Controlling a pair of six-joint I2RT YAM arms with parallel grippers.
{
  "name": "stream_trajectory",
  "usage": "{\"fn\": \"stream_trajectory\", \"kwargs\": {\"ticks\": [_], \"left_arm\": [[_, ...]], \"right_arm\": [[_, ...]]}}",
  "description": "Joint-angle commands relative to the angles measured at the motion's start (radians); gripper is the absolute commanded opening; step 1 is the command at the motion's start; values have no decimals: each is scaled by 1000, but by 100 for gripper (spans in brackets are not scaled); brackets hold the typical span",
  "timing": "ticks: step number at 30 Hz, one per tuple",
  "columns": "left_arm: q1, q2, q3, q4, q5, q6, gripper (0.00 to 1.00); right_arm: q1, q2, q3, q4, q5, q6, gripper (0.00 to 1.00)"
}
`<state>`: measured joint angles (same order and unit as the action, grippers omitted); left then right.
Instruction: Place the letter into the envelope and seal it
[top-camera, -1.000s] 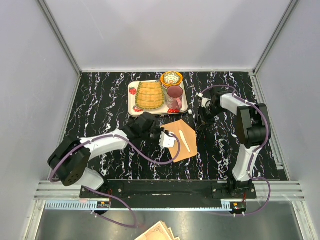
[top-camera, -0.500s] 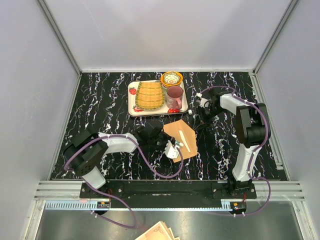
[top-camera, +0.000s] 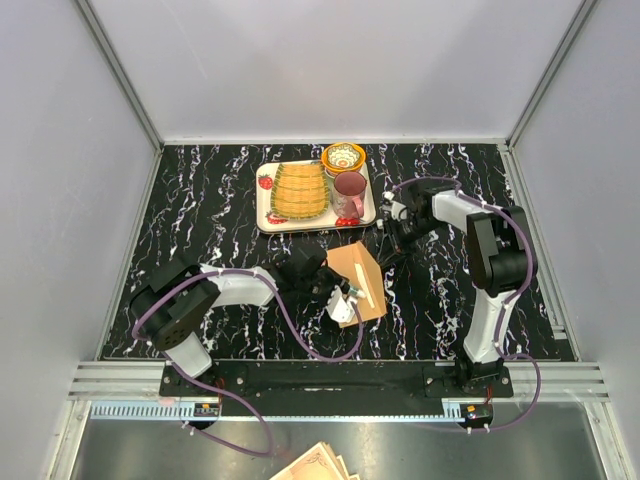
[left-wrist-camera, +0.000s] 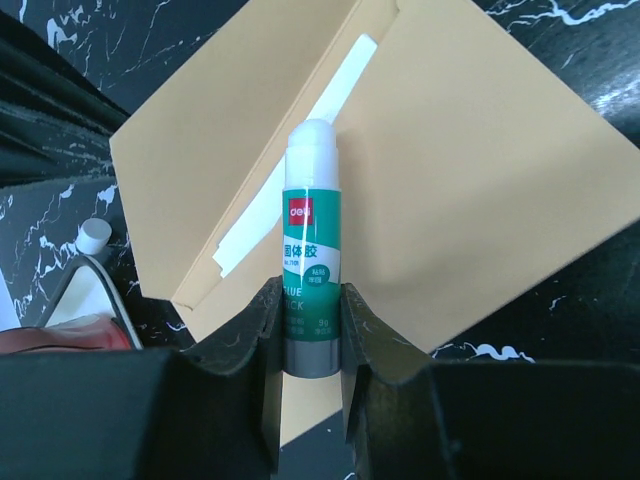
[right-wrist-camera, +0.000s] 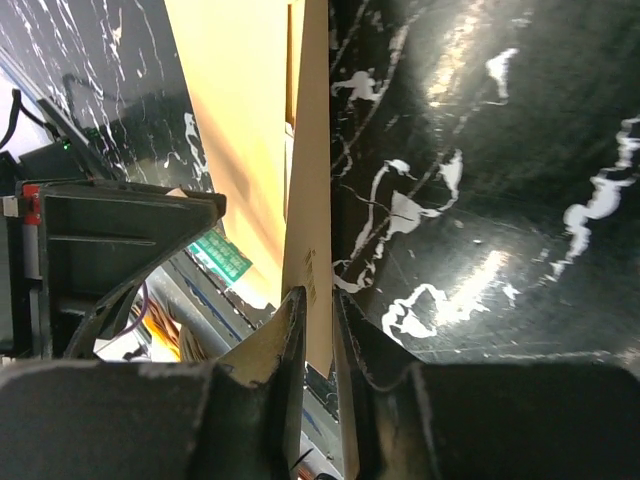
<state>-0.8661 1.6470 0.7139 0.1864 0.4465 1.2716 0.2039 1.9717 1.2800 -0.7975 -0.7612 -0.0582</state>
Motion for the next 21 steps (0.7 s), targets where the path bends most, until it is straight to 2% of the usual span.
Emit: {"fn": "stream_trajectory", "kwargs": {"ticks": [1,11,16,21], "left_arm": [[-4,0,-2,10,83,57,0],[-2,-7,2,-24,103,80,0],[22,-116,18,-143,119,71,0],[21,-237,-48,-258,162,109,0]], "right_arm": [[37,-13,10,1,-36,11,22],[66,-8,41,6,-14,21,22],[65,-10,28,-2,11,8,22],[65,-14,19,-2,11,4,22]]}}
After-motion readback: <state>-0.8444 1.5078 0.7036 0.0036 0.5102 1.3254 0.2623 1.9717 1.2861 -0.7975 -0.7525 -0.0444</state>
